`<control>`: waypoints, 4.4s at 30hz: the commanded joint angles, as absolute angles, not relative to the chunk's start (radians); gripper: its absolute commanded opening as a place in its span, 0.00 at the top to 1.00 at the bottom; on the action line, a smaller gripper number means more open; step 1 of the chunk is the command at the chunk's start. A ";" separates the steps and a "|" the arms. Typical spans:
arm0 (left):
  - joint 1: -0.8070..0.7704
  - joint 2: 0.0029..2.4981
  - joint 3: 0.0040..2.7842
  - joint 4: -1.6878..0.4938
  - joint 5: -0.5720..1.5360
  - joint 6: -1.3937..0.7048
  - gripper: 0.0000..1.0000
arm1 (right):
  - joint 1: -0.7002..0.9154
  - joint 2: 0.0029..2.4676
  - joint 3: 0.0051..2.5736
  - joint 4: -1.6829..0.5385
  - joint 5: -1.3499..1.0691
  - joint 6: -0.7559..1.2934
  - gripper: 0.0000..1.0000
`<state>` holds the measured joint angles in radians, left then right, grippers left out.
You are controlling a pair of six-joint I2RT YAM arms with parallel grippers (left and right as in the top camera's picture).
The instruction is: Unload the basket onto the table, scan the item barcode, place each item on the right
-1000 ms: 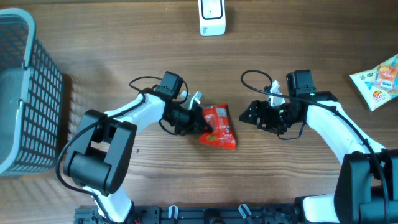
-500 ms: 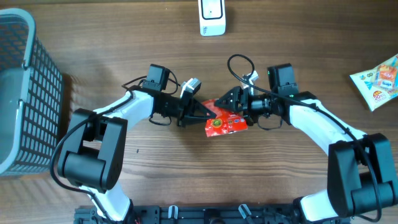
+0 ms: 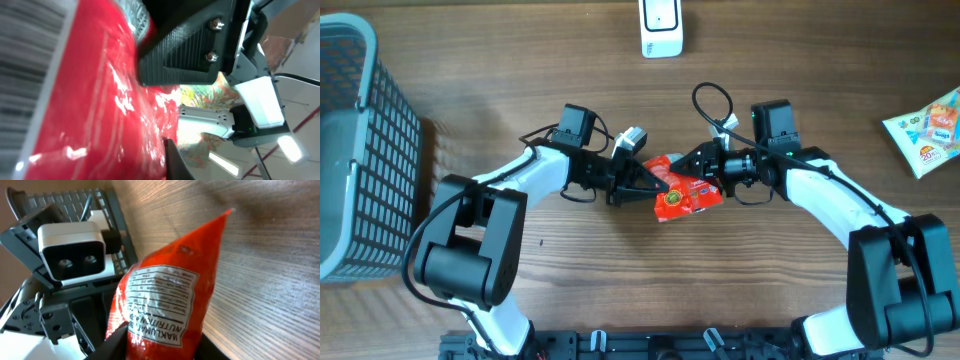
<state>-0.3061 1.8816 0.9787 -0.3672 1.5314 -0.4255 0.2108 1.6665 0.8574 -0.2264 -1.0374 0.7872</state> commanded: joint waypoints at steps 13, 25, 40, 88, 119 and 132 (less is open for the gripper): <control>-0.223 1.872 0.986 -0.466 1.124 -0.427 0.00 | 0.216 1.664 0.870 -0.166 -0.892 0.524 0.96; -0.180 1.726 1.005 -0.719 0.297 -0.543 0.00 | 0.216 1.526 0.880 0.252 -0.898 0.297 0.96; -0.180 1.726 1.068 -0.534 -0.229 -0.532 0.00 | 0.216 1.534 0.880 0.520 -1.055 -0.181 0.96; -0.180 1.726 1.068 -0.534 -0.229 -0.532 0.00 | 0.490 2.228 1.510 0.887 0.469 -1.411 0.96; -0.180 1.726 1.068 -0.534 -0.229 -0.532 0.00 | -0.307 2.439 1.575 0.654 1.351 -0.956 0.43; -0.180 1.726 1.068 -0.534 -0.229 -0.532 0.00 | -0.082 2.405 1.573 0.579 1.301 -0.801 0.02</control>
<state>-0.1829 1.7409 1.0542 -0.5343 -0.2127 -0.5297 -0.1234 2.4424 1.5772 0.5823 1.3087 -0.8467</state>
